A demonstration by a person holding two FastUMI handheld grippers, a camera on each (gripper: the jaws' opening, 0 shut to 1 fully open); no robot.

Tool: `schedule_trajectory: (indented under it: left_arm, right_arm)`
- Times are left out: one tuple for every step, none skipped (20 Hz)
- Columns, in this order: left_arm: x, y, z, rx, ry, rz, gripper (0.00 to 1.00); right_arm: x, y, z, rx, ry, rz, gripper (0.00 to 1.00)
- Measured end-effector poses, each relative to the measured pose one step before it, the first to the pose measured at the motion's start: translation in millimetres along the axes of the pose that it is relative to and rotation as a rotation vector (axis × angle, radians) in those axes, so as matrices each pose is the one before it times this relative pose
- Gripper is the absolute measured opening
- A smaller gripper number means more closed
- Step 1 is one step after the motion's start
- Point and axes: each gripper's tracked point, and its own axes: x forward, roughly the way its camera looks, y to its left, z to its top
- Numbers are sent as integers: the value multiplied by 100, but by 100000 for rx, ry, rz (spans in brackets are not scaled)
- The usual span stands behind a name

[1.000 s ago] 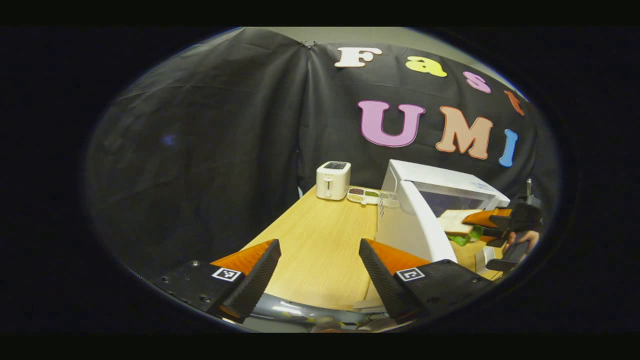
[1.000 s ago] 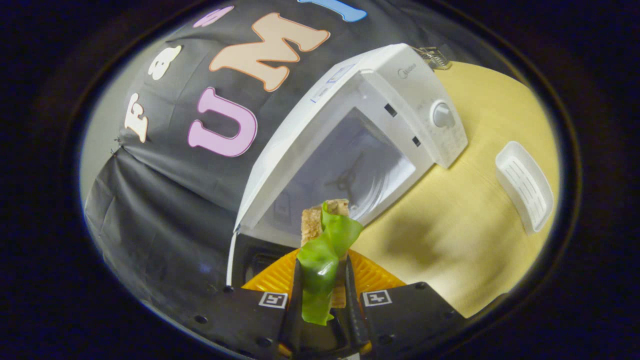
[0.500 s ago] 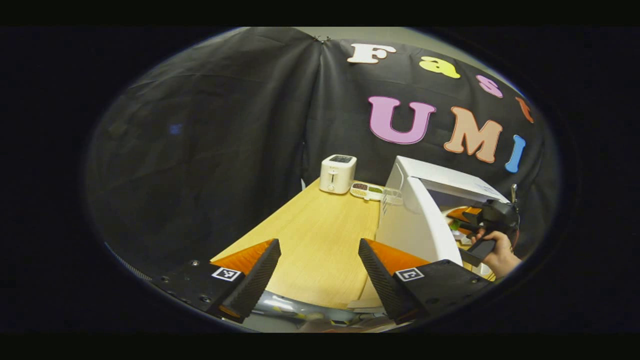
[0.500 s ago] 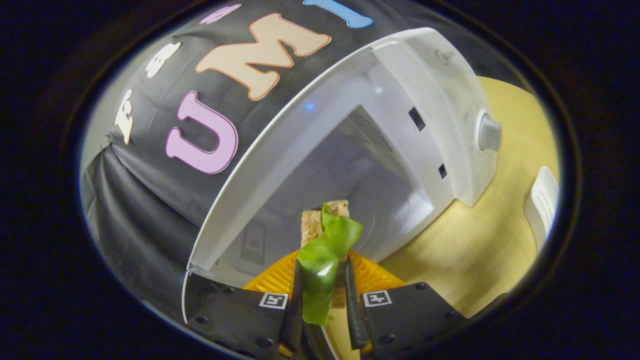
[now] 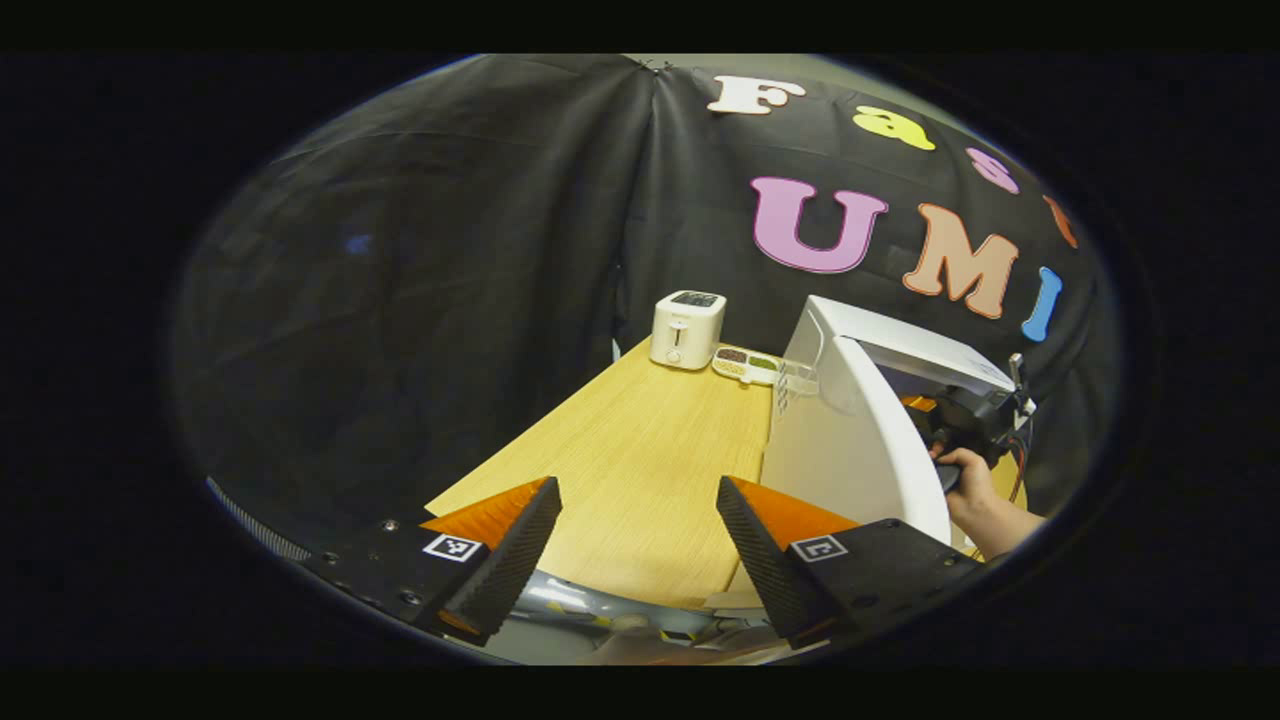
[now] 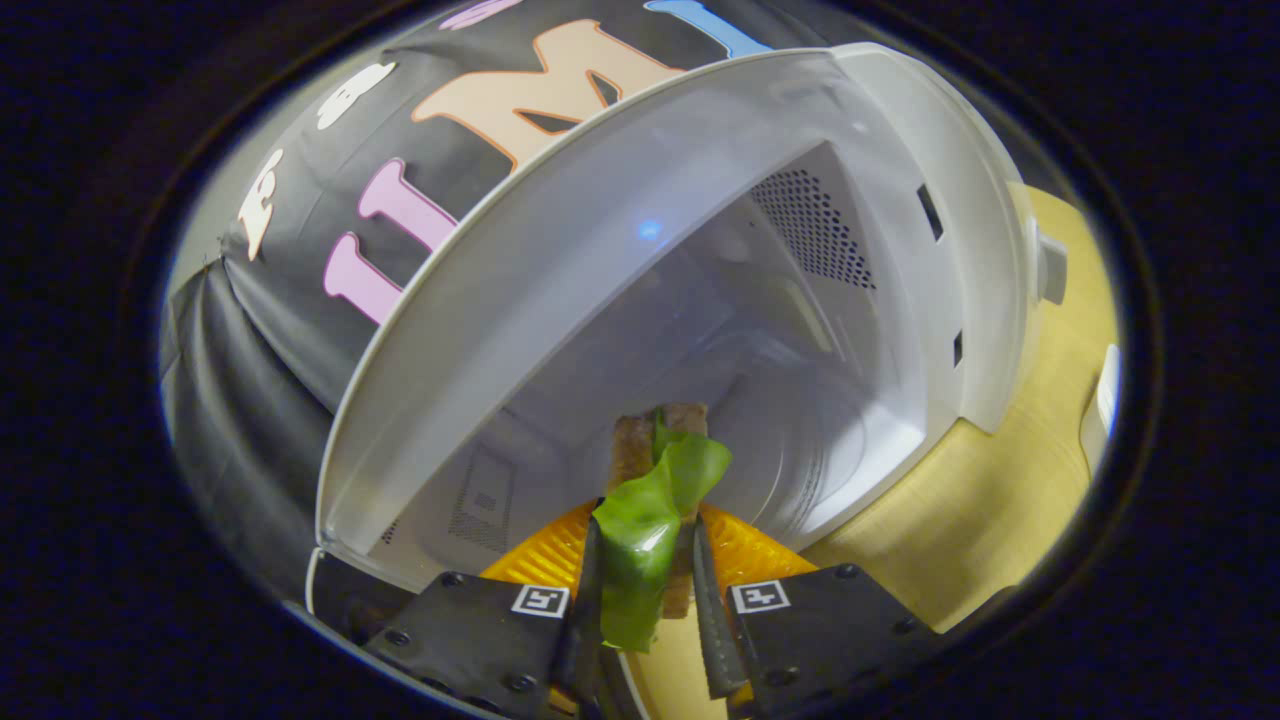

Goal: Open the microwave oven with the left hand, put the food in, and close the microwave oven.

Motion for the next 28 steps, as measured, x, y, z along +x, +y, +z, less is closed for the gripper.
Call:
schedule_trajectory:
  left_arm:
    - [-133, 136, -65, 343, 303, 286, 94]
    - [-21, 12, 44, 363, -74, 98, 96]
    - [-121, -42, 53, 297, -18, -117, 96]
    - [-5, -75, -71, 491, 76, -163, 96]
    - [-25, 132, -222, 602, 316, -308, 96]
    - [0, -47, -47, 436, 184, -541, 96]
    - [-81, -28, 93, 469, 74, -424, 96]
    - [-20, -54, 136, 243, -301, -289, 96]
    - [-38, -141, 72, 277, -271, -219, 96]
    - [-3, -136, 108, 304, -372, -529, 96]
    - [-80, -101, -62, 493, -62, -663, 96]
    - [-61, -49, 85, 510, -278, -509, 96]
    - [-44, -124, 108, 464, -507, -721, 96]
    - [-63, -175, 229, 419, -631, -625, 96]
    - [-28, -192, 178, 337, -496, -588, 96]
    - [55, -309, 62, 204, -229, -989, 95]
    - [182, -396, -116, 160, 165, -962, 94]
    - [-23, -263, -85, 10, 276, -792, 89]
    - [-35, -105, -1, 89, 7, -912, 86]
    - [-36, -131, 137, 373, -172, -527, 82]
    - [-39, -160, 52, 561, -281, -689, 81]
    - [-38, -202, 16, 770, -238, -901, 76]
    - [-212, -211, -110, 722, 72, -1045, 73]
    - [-102, -172, 27, 857, 23, -1027, 65]
    - [113, -163, -113, 490, 10, -1065, 61]
    - [-20, -367, 13, 233, 201, -1649, 46]
    - [16, -263, -124, 197, 358, -1421, 55]
    - [10, -304, -124, 456, 575, -1559, 41]
  right_arm:
    - [460, -487, 173, -1842, -1157, -2922, 37]
    - [356, -726, 374, -3015, -1559, -2817, 43]
    - [-39, -104, 62, -2506, -1030, -1034, 45]
    - [85, 17, 218, -1662, -1196, -985, 46]
    - [107, -163, 94, -3323, -1790, -1307, 46]
    - [217, -438, 75, -4082, -780, -2587, 53]
    - [37, -548, -219, -4216, 422, -2281, 58]
    - [-93, -369, 19, -1154, 300, -2006, 67]
    - [15, 199, -122, -135, -144, 319, 67]
    - [23, -242, 186, -770, -861, -901, 67]
    - [-22, -313, 139, -689, -476, -768, 67]
    - [-78, -172, 97, -431, -83, -365, 72]
    - [-295, -296, 104, -569, 411, -503, 87]
    - [-136, -158, 191, -603, -421, -547, 98]
    - [-344, -243, 308, -768, -1370, -432, 89]
    - [-528, -182, 631, -1091, -2208, -423, 100]
    - [-392, -209, 403, -908, -1521, -257, 99]
    - [-443, -190, 210, -823, -472, -151, 100]
    - [-675, -279, 23, -1315, -53, -318, 100]
    - [-729, -289, 78, -1516, -101, -337, 100]
    - [-818, -192, 129, -1897, -666, 38, 100]
    - [-907, -195, 213, -1753, -889, 143, 99]
    - [-1089, -13, 56, -1444, -349, 700, 99]
    - [-1125, -69, 85, -1097, 94, 565, 99]
    - [-1224, -77, 26, -979, -99, 604, 99]
    - [-1267, -31, 134, -971, -319, 795, 99]
    - [-1226, -89, 54, -813, -349, 943, 99]
    - [-1393, -81, 118, -636, -301, 777, 99]
